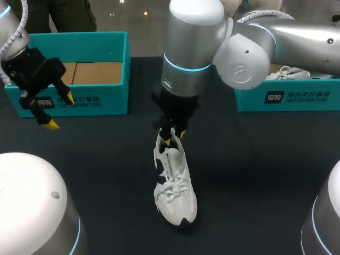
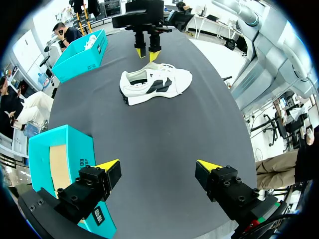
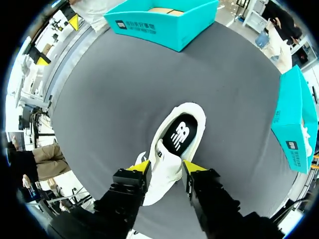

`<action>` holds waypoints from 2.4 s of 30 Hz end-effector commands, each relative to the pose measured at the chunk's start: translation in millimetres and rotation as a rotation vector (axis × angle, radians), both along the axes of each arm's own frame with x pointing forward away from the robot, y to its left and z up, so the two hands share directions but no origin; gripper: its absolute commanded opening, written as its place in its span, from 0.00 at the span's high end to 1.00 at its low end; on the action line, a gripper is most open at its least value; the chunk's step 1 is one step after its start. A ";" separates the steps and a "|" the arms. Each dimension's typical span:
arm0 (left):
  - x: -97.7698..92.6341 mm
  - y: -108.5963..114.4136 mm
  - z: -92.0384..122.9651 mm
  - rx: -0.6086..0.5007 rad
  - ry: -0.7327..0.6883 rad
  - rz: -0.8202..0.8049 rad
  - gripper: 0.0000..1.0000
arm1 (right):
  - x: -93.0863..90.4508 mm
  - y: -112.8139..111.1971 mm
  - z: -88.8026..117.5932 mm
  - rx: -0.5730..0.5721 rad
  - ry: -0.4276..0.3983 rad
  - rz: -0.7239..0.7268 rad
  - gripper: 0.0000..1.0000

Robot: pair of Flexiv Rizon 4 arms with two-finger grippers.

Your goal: Take the shoe out of the shoebox, open the shoe tongue, remove and reinsert the insole, then place the shoe into the shoebox

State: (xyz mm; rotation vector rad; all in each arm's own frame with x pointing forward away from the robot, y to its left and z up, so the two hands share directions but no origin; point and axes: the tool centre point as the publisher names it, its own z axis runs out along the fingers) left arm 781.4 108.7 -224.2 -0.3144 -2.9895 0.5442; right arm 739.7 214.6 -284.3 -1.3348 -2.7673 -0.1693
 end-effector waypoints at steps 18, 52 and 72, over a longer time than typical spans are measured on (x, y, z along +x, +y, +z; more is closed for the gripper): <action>-0.6 0.6 0.1 0.001 -0.001 0.000 0.00 | 15.1 -4.1 4.8 -0.052 -0.070 0.372 0.00; -0.6 0.6 0.1 0.001 -0.001 0.000 0.00 | 51.1 6.4 15.4 -0.164 -0.104 0.870 0.00; -0.6 0.6 0.1 0.001 -0.001 0.000 0.00 | 82.8 19.2 -21.9 -0.156 -0.152 0.918 0.00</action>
